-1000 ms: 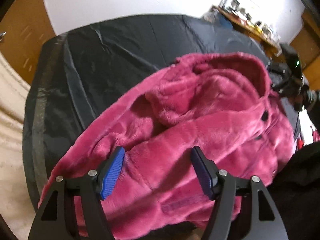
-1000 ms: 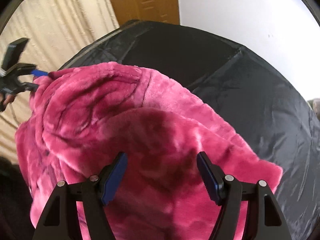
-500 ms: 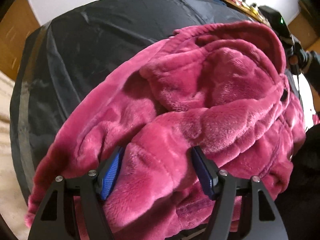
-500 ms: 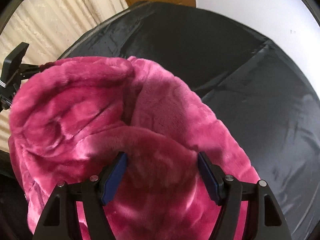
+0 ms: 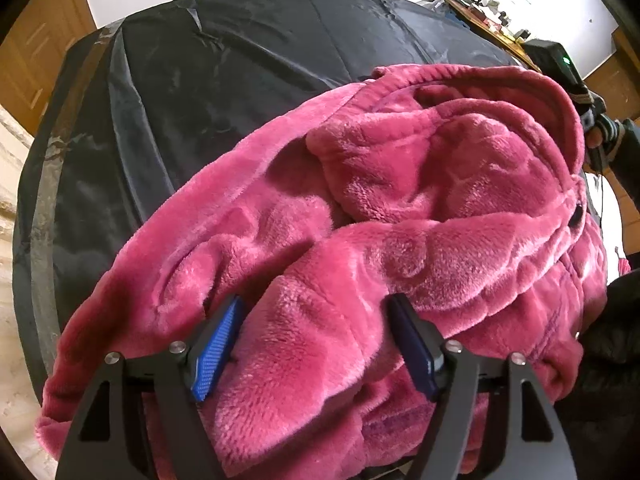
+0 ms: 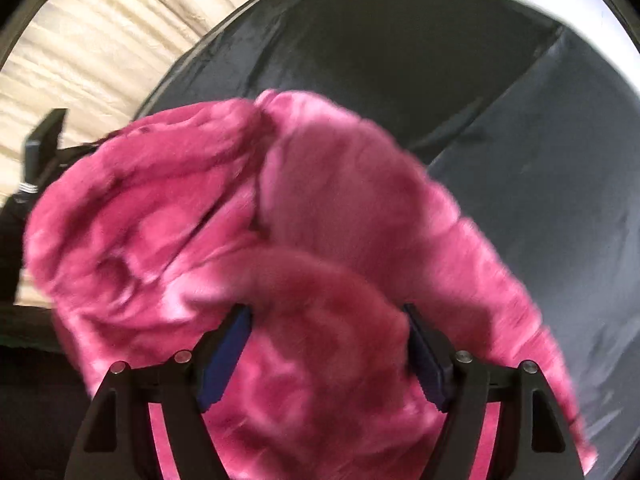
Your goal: Fold clothes
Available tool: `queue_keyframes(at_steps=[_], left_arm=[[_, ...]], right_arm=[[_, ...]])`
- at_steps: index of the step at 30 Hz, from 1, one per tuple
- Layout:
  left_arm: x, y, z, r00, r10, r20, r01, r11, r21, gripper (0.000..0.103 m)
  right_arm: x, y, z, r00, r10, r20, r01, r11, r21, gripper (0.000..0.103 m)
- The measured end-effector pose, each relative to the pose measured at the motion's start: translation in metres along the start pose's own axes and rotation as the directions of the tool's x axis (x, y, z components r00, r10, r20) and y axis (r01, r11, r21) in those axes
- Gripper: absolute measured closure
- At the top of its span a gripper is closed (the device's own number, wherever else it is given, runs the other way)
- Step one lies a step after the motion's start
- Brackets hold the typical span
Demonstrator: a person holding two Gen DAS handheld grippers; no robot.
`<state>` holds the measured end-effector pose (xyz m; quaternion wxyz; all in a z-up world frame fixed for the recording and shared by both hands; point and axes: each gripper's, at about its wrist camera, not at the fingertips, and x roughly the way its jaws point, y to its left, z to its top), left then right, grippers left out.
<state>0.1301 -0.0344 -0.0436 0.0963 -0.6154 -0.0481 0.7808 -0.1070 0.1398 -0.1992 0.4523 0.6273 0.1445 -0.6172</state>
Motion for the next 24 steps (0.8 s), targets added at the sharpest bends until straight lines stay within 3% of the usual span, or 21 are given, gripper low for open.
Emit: queue_keyframes(at_steps=[3,7,11,12,14,20,24], left_arm=[[0.0,0.006,0.0,1.0,-0.01,0.007,0.01,1.0,-0.016,0.025],[0.0,0.008,-0.001,1.0,-0.005,0.01,0.005,0.999,-0.039,0.025],[-0.003,0.009,-0.003,1.0,0.012,0.014,-0.011,0.998,-0.059,0.025],[-0.004,0.011,-0.003,1.0,0.016,0.017,-0.015,0.998,-0.067,0.025],[-0.007,0.014,-0.006,1.0,0.02,0.023,-0.018,0.996,-0.087,0.025],[-0.011,0.012,-0.015,0.999,0.026,0.042,-0.02,0.992,-0.127,0.025],[-0.015,0.008,-0.021,0.998,0.03,0.053,-0.022,0.989,-0.143,0.025]], right_arm=[[0.001,0.012,-0.01,0.997,0.057,-0.055,-0.059,0.998,-0.034,0.026],[0.008,0.027,-0.013,0.997,-0.035,-0.064,0.03,0.997,-0.068,0.026],[0.007,0.033,-0.015,0.986,-0.165,0.011,0.165,0.986,0.013,0.058],[0.004,0.038,-0.018,0.984,-0.176,0.027,0.175,0.984,0.022,0.071],[0.0,0.051,-0.03,0.986,-0.165,0.04,0.164,0.986,0.013,0.08],[-0.012,0.09,-0.064,0.988,-0.13,0.079,0.131,0.991,-0.015,0.082],[0.001,0.098,-0.076,0.985,-0.161,0.069,0.161,0.987,0.002,0.082]])
